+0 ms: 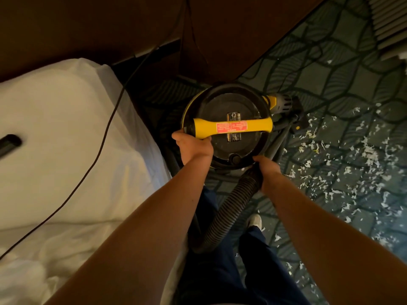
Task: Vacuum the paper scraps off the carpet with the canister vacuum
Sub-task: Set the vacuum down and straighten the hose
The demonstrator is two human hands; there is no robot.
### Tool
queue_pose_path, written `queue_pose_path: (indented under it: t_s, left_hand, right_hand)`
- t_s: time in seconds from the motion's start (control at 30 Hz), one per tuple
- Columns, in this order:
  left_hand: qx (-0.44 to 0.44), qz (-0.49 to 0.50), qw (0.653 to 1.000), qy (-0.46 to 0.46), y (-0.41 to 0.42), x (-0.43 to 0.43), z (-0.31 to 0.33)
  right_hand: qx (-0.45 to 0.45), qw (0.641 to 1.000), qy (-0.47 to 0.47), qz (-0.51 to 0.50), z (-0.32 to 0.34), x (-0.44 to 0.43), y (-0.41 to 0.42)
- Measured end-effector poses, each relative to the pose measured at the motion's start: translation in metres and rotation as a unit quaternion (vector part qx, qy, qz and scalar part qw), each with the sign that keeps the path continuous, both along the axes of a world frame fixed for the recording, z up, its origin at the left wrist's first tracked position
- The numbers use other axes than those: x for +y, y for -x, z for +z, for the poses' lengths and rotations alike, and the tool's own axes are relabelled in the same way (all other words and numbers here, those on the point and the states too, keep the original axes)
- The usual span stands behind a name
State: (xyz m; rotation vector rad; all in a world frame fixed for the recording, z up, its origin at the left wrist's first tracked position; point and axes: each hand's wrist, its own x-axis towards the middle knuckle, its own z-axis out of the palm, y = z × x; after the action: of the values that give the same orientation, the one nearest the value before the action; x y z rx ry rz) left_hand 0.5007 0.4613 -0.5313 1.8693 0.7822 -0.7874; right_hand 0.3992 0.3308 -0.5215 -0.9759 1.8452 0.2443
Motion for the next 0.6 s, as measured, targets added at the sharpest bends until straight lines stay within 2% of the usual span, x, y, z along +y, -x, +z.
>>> queue_pose_path:
  t_s: [0.6]
  left_hand:
    - [-0.012,-0.003,0.999,-0.031,-0.001,-0.012,-0.006]
  right_hand:
    - [-0.03,0.999,-0.008,-0.013,0.001,-0.002,0.002]
